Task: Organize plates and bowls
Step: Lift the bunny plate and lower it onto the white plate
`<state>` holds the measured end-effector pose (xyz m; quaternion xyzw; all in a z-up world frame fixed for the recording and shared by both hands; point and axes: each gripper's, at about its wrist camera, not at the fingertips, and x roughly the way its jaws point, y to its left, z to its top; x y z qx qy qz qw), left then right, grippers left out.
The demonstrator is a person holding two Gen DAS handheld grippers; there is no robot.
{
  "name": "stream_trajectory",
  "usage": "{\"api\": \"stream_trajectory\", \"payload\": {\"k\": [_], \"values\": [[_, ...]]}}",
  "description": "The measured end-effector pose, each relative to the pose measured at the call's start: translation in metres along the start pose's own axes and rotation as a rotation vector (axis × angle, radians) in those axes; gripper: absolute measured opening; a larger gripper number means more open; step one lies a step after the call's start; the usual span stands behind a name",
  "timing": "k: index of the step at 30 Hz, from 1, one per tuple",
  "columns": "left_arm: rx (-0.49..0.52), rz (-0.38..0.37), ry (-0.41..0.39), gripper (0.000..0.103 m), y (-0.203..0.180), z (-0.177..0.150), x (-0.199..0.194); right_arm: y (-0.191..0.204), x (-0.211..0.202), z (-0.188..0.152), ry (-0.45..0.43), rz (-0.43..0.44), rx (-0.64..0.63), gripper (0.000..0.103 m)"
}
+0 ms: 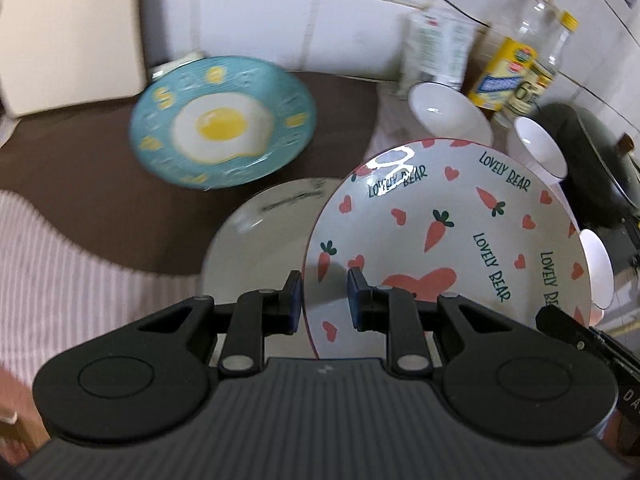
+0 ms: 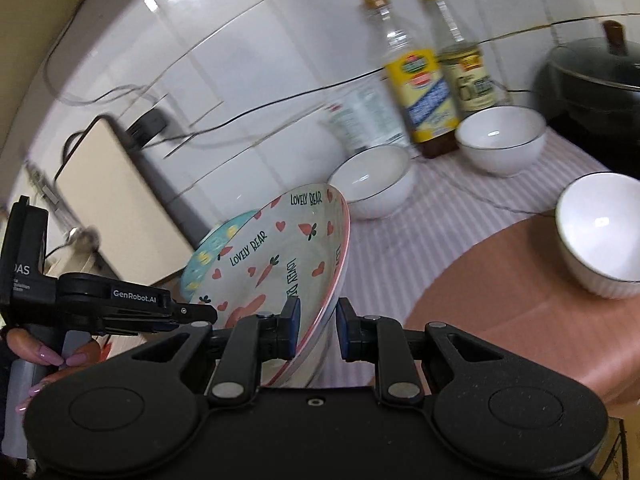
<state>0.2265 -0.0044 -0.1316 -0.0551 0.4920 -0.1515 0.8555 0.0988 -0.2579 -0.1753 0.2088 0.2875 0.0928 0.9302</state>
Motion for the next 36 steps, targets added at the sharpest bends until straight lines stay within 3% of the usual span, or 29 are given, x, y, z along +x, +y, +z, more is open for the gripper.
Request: {"api": "stream_trajectory", "payload": {"k": [8,16,36], "values": [[-0.097,0.029,0.005,0.021,0.032,-0.025,-0.018,0.028,0.002,-0.008,0.049,0.023,-0.036,0.024],[-0.069,0.06,-0.01,0.021,0.039,-0.037,-0.02,0.034,0.009,-0.02,0.082,0.021,-0.043,0.024],[-0.025,0.137,0.026,0.021,0.049,-0.036,0.019,0.035,0.063,-0.022,0.205,-0.037,-0.139,0.023]]}}
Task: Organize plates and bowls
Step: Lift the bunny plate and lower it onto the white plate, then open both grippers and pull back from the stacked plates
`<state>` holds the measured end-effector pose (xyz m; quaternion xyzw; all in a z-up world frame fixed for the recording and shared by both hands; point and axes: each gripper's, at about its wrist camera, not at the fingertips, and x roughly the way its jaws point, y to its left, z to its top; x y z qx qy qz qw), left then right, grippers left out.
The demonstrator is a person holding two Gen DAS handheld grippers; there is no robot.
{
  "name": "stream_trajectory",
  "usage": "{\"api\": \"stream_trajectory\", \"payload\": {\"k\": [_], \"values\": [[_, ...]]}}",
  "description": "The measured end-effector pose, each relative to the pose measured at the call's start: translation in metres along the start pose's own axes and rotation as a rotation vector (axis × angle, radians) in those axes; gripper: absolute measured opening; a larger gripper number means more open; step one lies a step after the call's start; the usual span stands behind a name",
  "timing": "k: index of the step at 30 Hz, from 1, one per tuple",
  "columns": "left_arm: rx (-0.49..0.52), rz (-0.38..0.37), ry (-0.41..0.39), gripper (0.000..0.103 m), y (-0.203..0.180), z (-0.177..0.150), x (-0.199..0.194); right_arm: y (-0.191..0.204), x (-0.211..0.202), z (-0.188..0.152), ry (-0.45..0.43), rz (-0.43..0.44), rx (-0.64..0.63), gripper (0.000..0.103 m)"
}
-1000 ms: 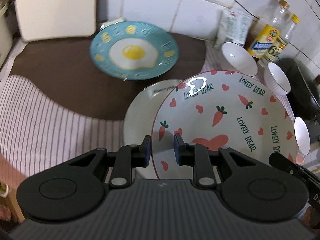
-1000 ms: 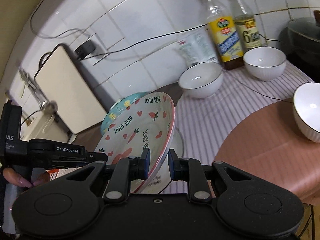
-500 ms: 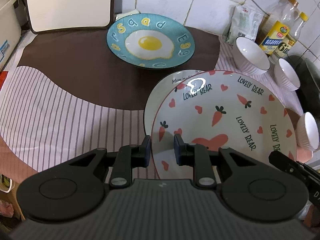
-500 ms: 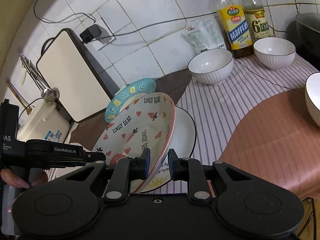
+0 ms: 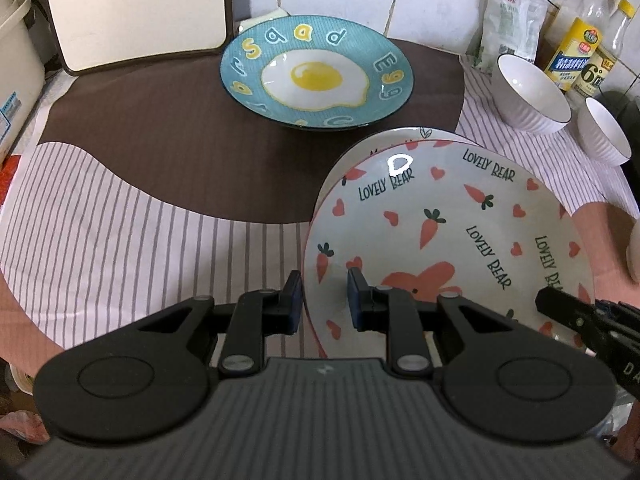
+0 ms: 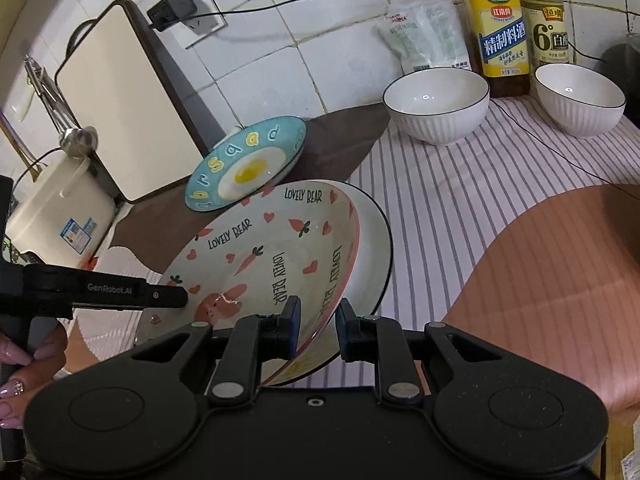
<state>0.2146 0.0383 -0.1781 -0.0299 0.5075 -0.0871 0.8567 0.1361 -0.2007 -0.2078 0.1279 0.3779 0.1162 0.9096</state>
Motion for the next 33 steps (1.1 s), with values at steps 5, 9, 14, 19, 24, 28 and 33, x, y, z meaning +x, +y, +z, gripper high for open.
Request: {"api": "stream_trajectory", "payload": {"k": [5,9,14,19,24,28,33], "values": [[0.013,0.011,0.011,0.021,-0.006,-0.001,0.007,-0.002,0.005,0.001,0.01,-0.029,-0.018,0.023],[0.029,0.022,0.007,0.021,-0.009,-0.002,0.01,0.004,0.008,0.003,0.011,-0.068,-0.086,0.023],[0.064,0.055,0.001,0.021,-0.014,-0.002,0.012,0.014,0.011,0.005,0.009,-0.127,-0.157,0.025],[0.068,0.072,-0.008,0.021,-0.017,-0.005,0.012,0.023,0.017,0.002,-0.005,-0.188,-0.246,0.03],[0.019,0.07,-0.009,0.021,-0.015,-0.005,0.014,0.024,0.02,0.002,-0.017,-0.201,-0.284,0.032],[-0.019,0.084,-0.029,0.021,-0.013,-0.006,0.013,0.028,0.025,0.0,-0.02,-0.257,-0.345,0.033],[-0.02,0.073,-0.031,0.02,-0.013,-0.006,0.015,0.03,0.03,-0.007,-0.039,-0.294,-0.41,0.033]]}}
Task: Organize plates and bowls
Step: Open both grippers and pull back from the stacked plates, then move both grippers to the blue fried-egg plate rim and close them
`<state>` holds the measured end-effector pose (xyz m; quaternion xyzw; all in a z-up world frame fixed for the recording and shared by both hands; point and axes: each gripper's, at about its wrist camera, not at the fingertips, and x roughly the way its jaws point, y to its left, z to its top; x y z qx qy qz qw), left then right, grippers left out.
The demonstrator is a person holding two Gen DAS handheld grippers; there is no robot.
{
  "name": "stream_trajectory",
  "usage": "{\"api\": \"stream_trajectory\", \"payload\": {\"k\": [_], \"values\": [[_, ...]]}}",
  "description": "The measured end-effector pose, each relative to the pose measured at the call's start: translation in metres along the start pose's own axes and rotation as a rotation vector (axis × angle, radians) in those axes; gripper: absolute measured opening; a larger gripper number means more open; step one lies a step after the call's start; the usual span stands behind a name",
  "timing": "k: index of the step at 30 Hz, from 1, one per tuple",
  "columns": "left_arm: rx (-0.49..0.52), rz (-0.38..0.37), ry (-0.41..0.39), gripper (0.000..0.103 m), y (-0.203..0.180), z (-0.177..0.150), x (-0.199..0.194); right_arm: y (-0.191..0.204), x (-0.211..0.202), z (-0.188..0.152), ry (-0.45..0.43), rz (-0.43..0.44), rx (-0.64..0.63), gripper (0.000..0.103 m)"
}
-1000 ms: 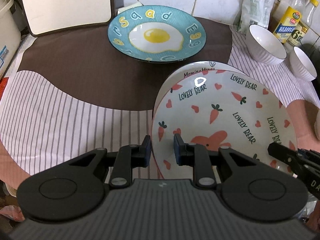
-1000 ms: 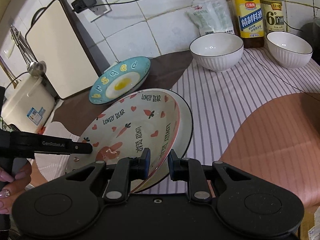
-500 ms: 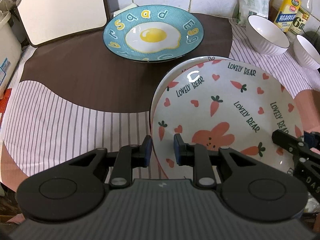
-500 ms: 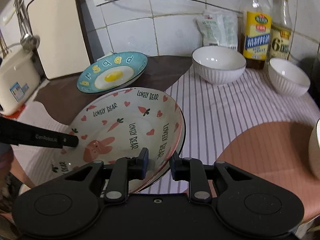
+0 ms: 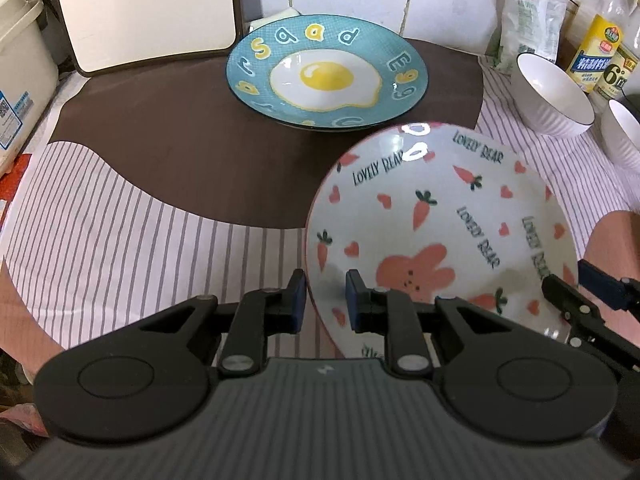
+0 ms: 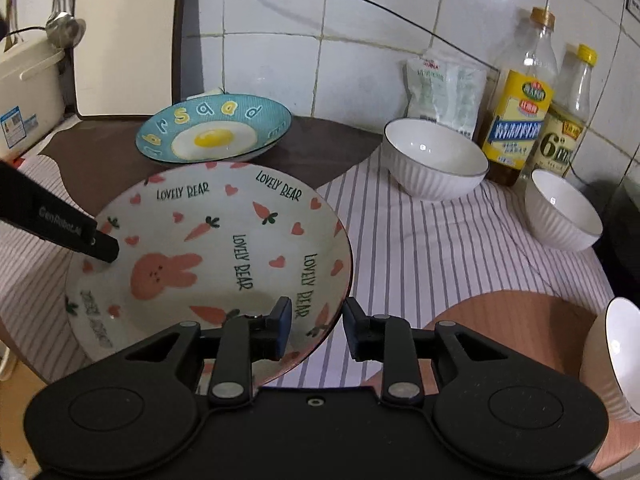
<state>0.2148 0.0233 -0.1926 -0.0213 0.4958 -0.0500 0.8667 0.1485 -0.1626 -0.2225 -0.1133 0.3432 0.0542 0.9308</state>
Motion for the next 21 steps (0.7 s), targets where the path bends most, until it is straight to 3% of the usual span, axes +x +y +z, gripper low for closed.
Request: {"api": "stream_trajectory", "payload": {"k": [11,18,21], "values": [[-0.019,-0.066,-0.007,0.022,0.012,0.011,-0.03,-0.029,-0.029,0.023,-0.08,0.107,0.117,0.034],[0.012,-0.089,-0.081,0.022,0.025,0.032,-0.07,-0.047,-0.045,0.06,-0.155,0.242,0.167,0.039],[0.019,-0.089,-0.122,0.022,0.034,0.045,-0.083,-0.048,-0.042,0.074,-0.164,0.286,0.159,0.046]]}}
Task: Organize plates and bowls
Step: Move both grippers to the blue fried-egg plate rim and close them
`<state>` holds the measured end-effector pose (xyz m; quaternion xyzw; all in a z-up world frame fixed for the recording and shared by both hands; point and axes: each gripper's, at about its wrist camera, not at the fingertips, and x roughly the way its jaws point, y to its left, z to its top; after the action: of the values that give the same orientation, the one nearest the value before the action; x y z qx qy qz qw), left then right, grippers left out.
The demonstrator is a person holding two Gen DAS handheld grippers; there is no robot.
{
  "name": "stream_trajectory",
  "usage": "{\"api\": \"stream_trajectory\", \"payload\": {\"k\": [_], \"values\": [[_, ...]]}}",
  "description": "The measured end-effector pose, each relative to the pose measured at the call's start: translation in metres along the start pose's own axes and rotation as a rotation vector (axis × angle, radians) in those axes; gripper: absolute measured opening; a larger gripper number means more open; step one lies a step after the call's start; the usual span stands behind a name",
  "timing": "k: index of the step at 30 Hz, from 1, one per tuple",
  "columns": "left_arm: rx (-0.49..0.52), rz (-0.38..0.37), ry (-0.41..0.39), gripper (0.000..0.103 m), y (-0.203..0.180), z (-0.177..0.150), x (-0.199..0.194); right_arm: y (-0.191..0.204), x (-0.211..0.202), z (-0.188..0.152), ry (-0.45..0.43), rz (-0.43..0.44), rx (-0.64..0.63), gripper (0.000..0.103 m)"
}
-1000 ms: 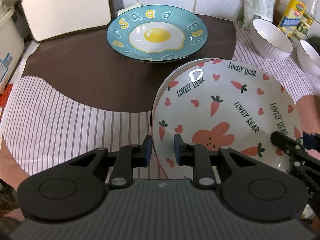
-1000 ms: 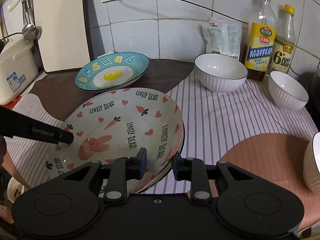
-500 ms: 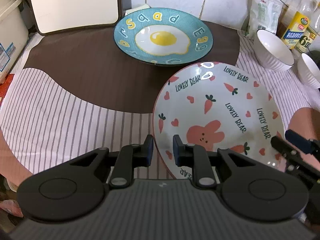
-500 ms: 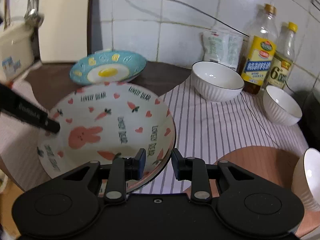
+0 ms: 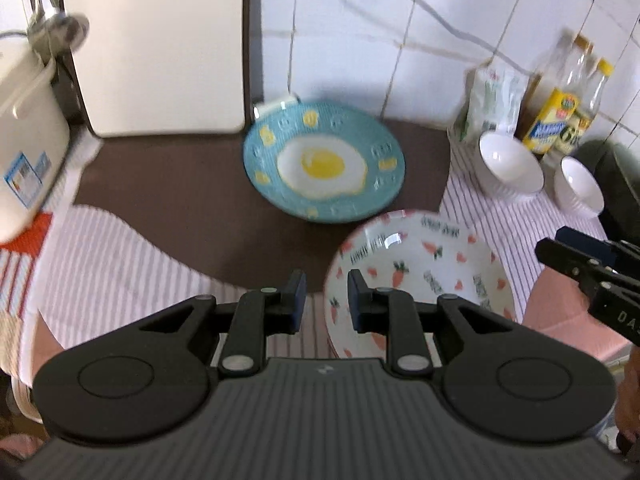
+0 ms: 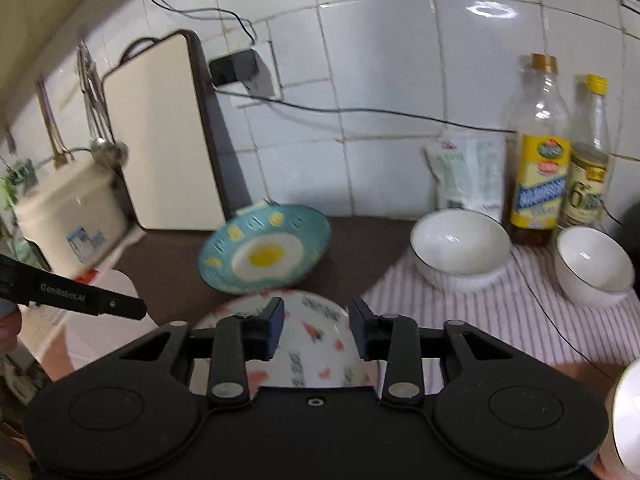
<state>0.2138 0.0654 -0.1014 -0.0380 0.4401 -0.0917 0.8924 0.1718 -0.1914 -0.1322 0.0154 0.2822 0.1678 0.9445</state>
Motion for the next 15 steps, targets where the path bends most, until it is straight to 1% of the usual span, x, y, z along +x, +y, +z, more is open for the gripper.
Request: {"api": "stream_trajectory", "payload": {"k": [3,5,6,8,9,11,13,15], "values": [[-0.013,-0.004,-0.037,0.023,0.012,0.014,-0.005,0.005,0.009,0.012,-0.011,0.04,-0.024,0.05],[-0.024,-0.005,-0.07,0.025,0.02,0.023,-0.006,0.008,0.018,0.019,-0.018,0.073,-0.022,0.056],[-0.026,0.002,-0.087,0.028,0.023,0.027,-0.005,0.008,0.023,0.022,-0.027,0.083,-0.019,0.058],[-0.021,0.016,-0.117,0.037,0.029,0.034,0.0,0.01,0.034,0.027,-0.046,0.093,-0.011,0.067],[-0.015,0.024,-0.125,0.042,0.032,0.037,0.004,0.01,0.041,0.03,-0.046,0.096,-0.012,0.067],[0.001,0.069,-0.129,0.043,0.036,0.044,0.017,0.009,0.06,0.037,-0.007,0.106,-0.01,0.067],[0.019,0.119,-0.127,0.048,0.039,0.049,0.032,0.009,0.082,0.043,0.07,0.081,0.003,0.067],[0.02,0.136,-0.131,0.051,0.044,0.053,0.049,0.004,0.097,0.046,0.107,0.091,0.03,0.067]]}}
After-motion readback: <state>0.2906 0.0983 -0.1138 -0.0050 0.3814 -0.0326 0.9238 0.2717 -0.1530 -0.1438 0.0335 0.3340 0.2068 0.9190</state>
